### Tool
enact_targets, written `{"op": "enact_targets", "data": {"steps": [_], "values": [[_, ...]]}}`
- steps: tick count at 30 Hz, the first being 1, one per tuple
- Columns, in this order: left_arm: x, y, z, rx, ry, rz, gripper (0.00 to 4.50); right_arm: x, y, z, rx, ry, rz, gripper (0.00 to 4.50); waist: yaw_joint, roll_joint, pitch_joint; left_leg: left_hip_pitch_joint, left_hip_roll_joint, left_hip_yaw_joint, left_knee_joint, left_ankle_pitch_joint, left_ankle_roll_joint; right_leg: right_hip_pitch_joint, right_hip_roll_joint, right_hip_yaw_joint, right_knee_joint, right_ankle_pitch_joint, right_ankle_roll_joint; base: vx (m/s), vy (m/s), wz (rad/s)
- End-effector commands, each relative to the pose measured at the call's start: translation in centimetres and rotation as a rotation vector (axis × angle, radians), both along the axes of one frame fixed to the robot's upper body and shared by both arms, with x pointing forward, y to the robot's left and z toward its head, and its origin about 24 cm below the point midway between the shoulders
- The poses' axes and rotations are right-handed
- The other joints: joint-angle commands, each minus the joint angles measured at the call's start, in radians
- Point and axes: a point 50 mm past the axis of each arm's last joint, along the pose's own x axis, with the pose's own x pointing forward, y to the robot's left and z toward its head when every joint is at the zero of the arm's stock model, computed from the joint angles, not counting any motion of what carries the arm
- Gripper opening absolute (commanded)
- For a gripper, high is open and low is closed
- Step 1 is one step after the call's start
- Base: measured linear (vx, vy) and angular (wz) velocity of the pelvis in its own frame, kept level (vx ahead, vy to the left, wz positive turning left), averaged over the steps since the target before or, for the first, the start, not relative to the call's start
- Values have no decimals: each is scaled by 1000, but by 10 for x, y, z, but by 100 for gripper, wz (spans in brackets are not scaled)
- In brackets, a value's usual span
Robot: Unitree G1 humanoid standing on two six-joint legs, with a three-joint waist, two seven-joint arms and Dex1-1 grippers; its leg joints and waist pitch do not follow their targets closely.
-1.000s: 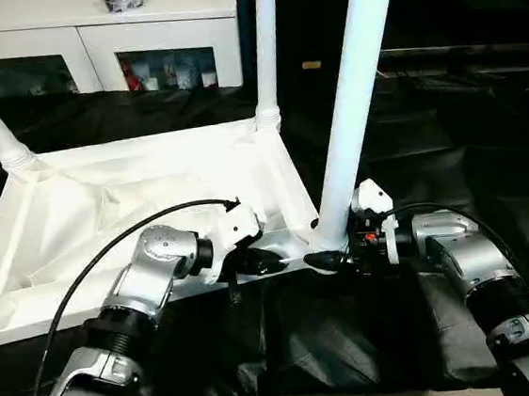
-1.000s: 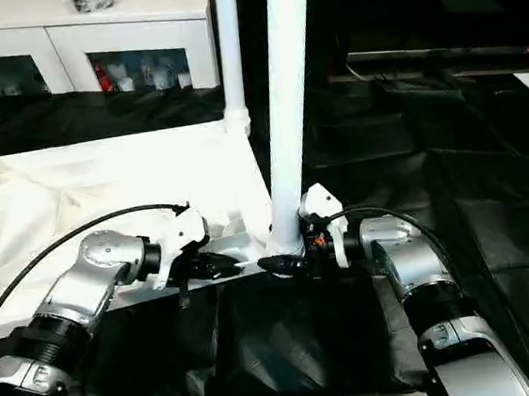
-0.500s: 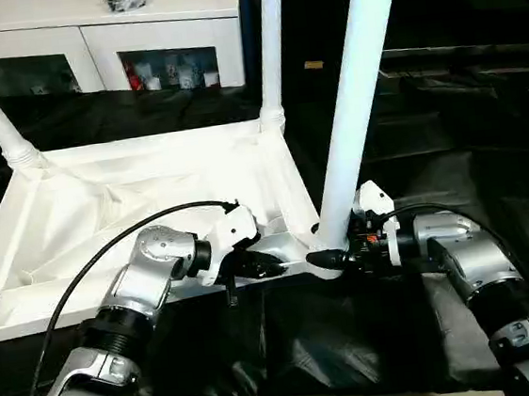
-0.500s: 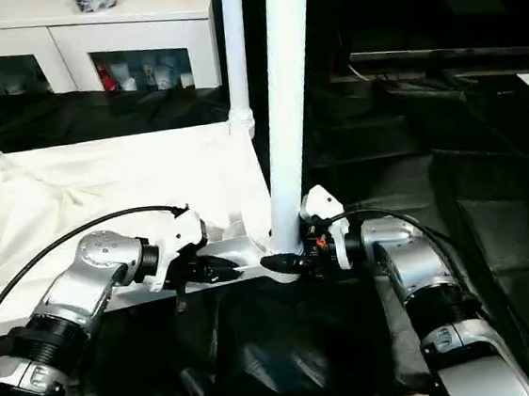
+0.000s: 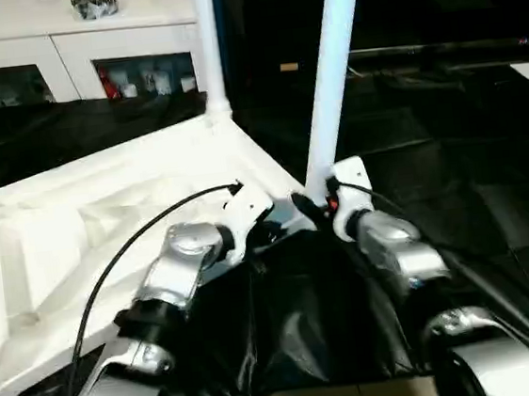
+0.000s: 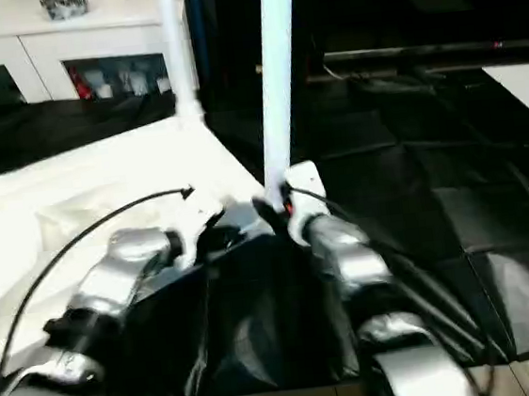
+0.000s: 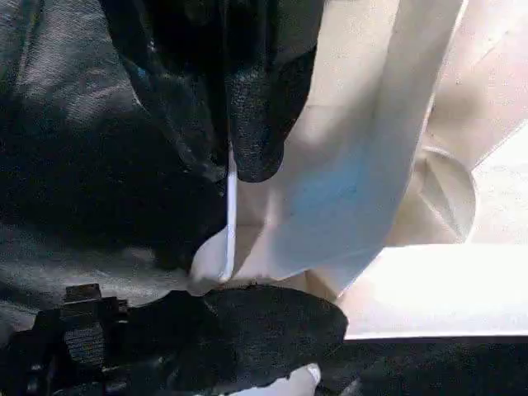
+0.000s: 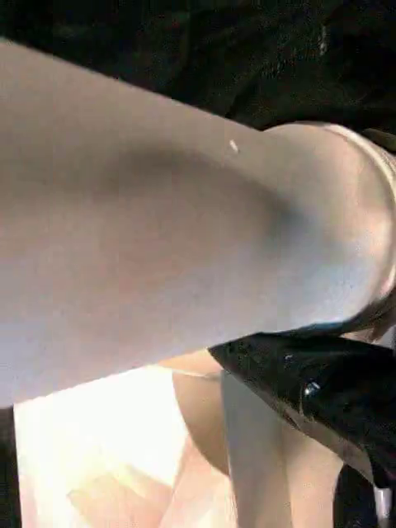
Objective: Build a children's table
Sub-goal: Rotate leg to tighten
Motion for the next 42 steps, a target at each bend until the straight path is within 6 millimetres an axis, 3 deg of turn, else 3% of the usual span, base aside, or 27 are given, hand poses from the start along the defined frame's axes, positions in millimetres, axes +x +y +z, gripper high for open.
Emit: {"op": "enact_targets", "data": {"steps": [1,4,6,9,12,15,16,19,23,29,32,38,42], "values": [[4,-26,22,-74,-99,-52,0,-9,38,-4,45,30,157,331,2,-3,-68,32,49,-28,-79,-314,11,26,-43,20,-75,-238,-196,0,0,0],[1,-24,23,-85,-102,-98,0,-7,34,2,78,14,193,351,3,-7,-69,29,49,-26,-77,-292,33,32,-43,19,-70,-198,-213,0,0,0],[-2,-22,24,-95,-102,-143,0,-7,28,2,48,4,228,389,4,-6,-69,29,50,-27,-76,-278,43,33,-43,18,-69,-191,-219,0,0,0],[-7,-19,23,-103,-82,-205,0,-10,15,1,16,-6,292,392,9,-17,-70,28,50,-24,-70,-242,68,37,-46,17,-63,-164,-235,0,0,0],[-11,-15,23,-97,-73,-247,0,-13,6,2,13,-9,352,392,10,-14,-70,26,52,-23,-68,-218,82,39,-46,18,-61,-151,-237,0,0,0],[-16,-2,20,-76,-44,-326,0,-24,-10,4,4,-10,523,392,21,6,-72,32,54,-23,-67,-194,90,40,-40,16,-54,-89,-250,0,0,0],[-17,0,19,-72,-34,-339,0,-27,-14,4,6,-4,567,392,21,3,-71,33,55,-21,-69,-195,91,39,-36,15,-56,-79,-251,0,0,0],[-20,7,18,-53,-10,-385,0,-40,-23,5,20,28,718,392,40,-1,-69,37,58,-17,-67,-219,85,40,-37,14,-54,-95,-262,0,0,0],[-21,14,22,-61,14,-424,0,-52,-26,6,12,67,862,365,46,0,-66,39,59,-19,-73,-264,53,36,-39,15,-61,-181,-247,0,0,0],[-24,20,22,-34,42,-486,0,-62,-27,8,-26,111,982,316,51,2,-65,43,60,-21,-79,-304,17,28,-41,18,-65,-226,-232,0,0,0],[-24,21,21,-34,51,-494,0,-63,-27,8,-39,116,999,283,51,-1,-65,40,59,-22,-80,-301,11,30,-41,18,-63,-223,-228,0,0,0],[-21,23,21,-35,30,-447,0,-62,-22,5,-50,102,958,272,52,-2,-67,37,58,-21,-76,-268,24,31,-43,18,-60,-194,-234,0,0,0],[-9,14,21,-59,-21,-290,0,-42,-13,-6,-50,69,631,272,38,-1,-65,36,54,-25,-79,-286,2,28,-46,19,-64,-226,-228,0,0,0]]}}
